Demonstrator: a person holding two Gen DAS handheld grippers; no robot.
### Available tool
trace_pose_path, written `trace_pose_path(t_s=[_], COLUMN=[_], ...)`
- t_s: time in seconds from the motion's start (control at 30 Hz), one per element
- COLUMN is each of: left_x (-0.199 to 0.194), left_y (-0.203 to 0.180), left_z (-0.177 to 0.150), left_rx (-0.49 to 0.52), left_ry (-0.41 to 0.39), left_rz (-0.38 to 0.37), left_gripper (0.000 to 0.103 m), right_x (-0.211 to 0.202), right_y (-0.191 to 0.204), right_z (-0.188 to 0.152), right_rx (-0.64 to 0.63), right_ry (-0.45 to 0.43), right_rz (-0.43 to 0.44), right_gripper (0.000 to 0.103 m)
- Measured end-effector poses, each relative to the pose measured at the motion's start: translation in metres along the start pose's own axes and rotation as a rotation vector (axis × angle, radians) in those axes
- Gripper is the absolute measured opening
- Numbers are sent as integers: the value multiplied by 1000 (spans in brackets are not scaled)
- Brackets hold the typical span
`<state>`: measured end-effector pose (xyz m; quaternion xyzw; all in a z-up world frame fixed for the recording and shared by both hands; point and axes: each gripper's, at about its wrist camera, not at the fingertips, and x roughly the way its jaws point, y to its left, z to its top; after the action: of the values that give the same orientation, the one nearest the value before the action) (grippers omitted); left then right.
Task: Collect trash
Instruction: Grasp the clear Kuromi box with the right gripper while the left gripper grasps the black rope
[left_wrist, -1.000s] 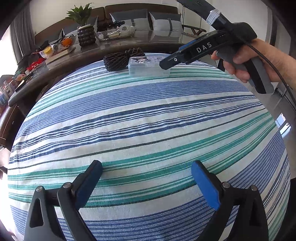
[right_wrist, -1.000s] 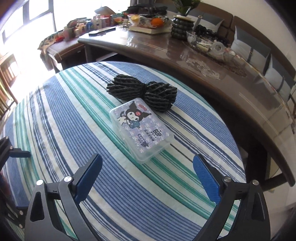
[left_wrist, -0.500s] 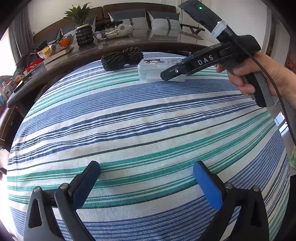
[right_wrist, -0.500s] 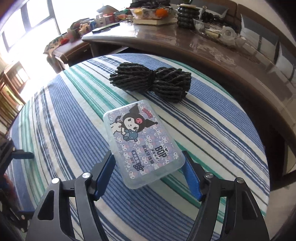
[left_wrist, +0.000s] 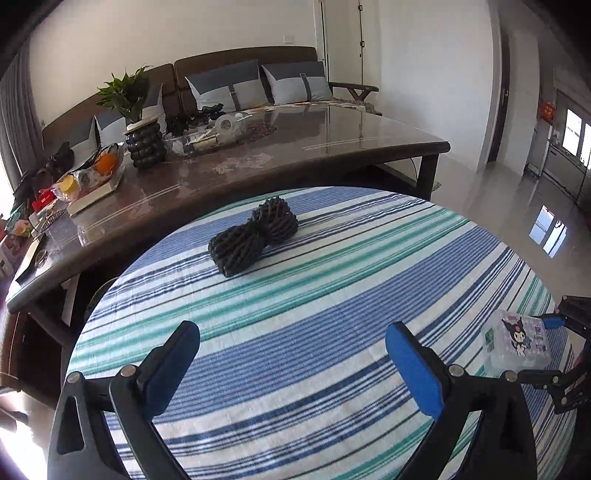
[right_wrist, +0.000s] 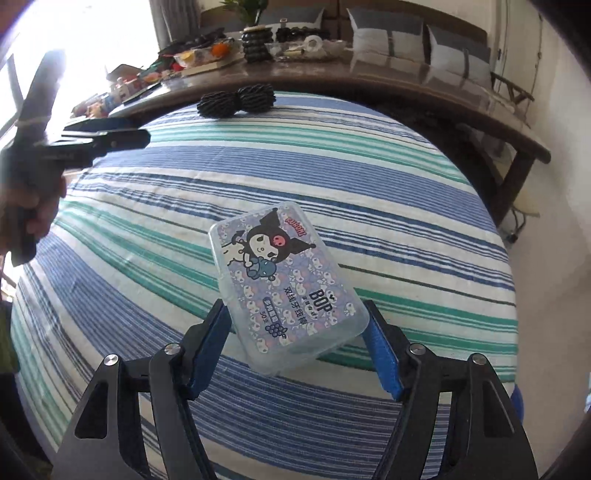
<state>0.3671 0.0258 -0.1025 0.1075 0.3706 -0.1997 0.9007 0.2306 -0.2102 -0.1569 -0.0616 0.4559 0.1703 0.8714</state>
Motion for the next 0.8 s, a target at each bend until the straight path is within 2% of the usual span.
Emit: trace_pose_path(t_s=[0.07, 0.17, 0.4, 0.57, 0.67, 0.73, 0.77, 0.8], left_x=[22, 53, 97, 118, 122, 122, 122, 120], left_y=[15, 21, 12, 14, 17, 19, 20, 21], left_z=[27, 50, 56, 57, 56, 53, 52, 50], left_rx=[33, 105, 294, 322, 283, 238, 219, 195], left_ry=[43, 101, 143, 160, 166, 171, 175, 182], left_rz=[-39, -63, -16, -16, -65, -95, -79, -71], left_gripper=[102, 102, 102, 102, 100, 70, 44, 36], right_x=[1, 2, -4, -8, -10, -11, -11, -12], right_y=[0, -5, -9, -19, -23, -26, -28, -29], right_z=[1, 1, -13, -17, -18, -19, -18, -18], right_rx=[-2, 13, -4, 23, 34, 46, 55, 64], right_ry=[-6, -17, -28, -25, -24, -22, -20, -18], right_rz=[4, 20, 17, 24, 18, 19, 20, 19], right_gripper=[72, 72, 72, 72, 72, 72, 72, 72])
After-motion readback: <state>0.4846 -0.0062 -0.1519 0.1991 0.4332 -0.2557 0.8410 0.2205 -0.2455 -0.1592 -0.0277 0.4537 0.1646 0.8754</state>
